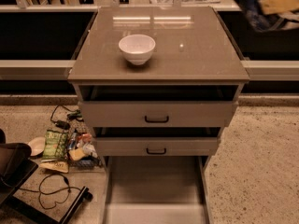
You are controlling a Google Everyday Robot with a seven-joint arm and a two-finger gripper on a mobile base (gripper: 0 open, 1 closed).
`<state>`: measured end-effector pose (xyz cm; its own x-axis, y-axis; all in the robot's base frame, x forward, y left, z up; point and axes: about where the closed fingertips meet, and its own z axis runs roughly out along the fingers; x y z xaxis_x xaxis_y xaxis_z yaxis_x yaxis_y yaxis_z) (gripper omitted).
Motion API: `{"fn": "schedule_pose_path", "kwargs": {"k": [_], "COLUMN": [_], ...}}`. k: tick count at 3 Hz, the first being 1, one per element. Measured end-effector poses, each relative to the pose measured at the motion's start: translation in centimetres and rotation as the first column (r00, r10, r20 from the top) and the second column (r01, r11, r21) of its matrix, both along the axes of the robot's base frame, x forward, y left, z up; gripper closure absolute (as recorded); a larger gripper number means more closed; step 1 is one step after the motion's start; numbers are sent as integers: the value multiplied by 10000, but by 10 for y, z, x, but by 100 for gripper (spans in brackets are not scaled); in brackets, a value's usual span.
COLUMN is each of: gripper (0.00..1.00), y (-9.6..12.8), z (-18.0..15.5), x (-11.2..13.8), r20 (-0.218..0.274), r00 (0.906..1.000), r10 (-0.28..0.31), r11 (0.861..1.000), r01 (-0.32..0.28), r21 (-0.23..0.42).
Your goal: Place blue chip bag into bottom drawer
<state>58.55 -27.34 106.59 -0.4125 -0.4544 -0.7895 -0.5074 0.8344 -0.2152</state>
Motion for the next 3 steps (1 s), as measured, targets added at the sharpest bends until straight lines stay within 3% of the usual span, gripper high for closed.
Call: {"fn": "schedule_pose_path", "kwargs": {"k": [1,2,3], "gripper": [100,100,100], "y": [-45,-80,-96], "z": [-42,-114,-205], "x": [-53,-94,-111], "r20": [-452,-1313,-2293], "r00": [9973,9900,9733], "r10": [-585,-519,-86], "r11": [9962,9933,9871], "r01": [612,648,450], "r21": [627,961,1538]}}
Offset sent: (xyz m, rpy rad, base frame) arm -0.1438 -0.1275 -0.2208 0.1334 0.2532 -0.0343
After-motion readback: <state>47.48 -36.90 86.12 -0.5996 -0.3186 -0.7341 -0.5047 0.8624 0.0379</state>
